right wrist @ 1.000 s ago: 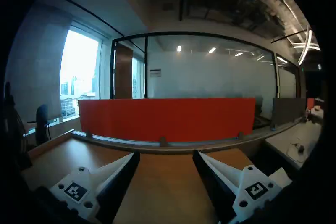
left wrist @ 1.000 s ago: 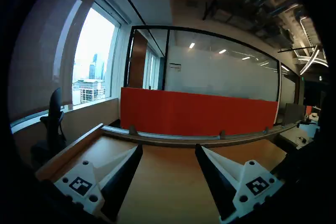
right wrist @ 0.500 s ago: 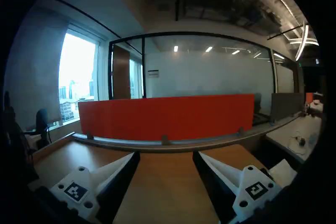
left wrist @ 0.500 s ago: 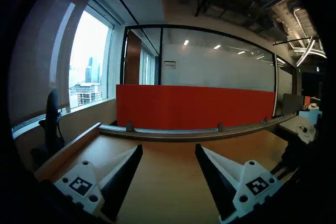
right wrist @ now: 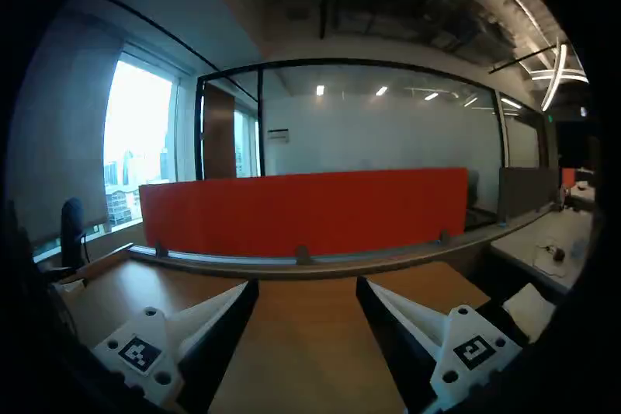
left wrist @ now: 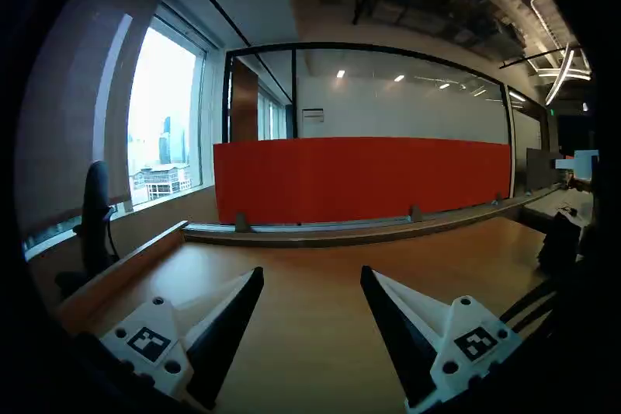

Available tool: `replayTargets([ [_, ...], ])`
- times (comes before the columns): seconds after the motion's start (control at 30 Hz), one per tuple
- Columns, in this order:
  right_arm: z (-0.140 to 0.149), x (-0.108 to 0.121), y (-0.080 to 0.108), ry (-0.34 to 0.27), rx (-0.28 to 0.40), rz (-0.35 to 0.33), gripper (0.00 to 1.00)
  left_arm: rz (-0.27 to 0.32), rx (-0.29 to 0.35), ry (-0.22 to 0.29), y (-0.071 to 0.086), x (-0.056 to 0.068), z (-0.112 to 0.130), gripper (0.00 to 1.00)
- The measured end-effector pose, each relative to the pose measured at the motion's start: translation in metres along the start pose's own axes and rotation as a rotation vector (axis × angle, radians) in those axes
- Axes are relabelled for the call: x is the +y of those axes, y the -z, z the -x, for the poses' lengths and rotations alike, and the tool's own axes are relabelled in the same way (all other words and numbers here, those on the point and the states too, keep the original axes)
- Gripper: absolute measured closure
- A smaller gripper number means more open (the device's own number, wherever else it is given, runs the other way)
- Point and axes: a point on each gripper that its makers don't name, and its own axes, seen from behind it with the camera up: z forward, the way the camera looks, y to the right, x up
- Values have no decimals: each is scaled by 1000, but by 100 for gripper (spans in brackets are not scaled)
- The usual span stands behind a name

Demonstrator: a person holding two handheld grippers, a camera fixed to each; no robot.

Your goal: Fold towel

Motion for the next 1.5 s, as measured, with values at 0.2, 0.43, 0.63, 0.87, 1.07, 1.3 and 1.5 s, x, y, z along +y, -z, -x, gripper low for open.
replayTargets([
  [0.2,3,-9,-5,38,2,-3,1,-9,16,4,-5,-1,22,8],
  [0.43,5,-20,-11,47,9,-15,1,-27,17,-11,-7,-8,50,7],
  [0.63,16,-19,-14,52,11,-3,1,-31,18,-8,-4,-14,71,8],
  [0.87,31,-11,-17,59,7,15,1,-49,21,-4,1,-25,89,8],
  [1.07,40,-9,-18,63,0,20,1,-54,35,1,5,-30,95,7],
  [1.3,43,-6,-17,68,-1,22,1,-54,52,17,7,-30,99,7],
  [1.5,43,-1,-16,72,-1,29,1,-54,67,31,9,-33,98,7],
])
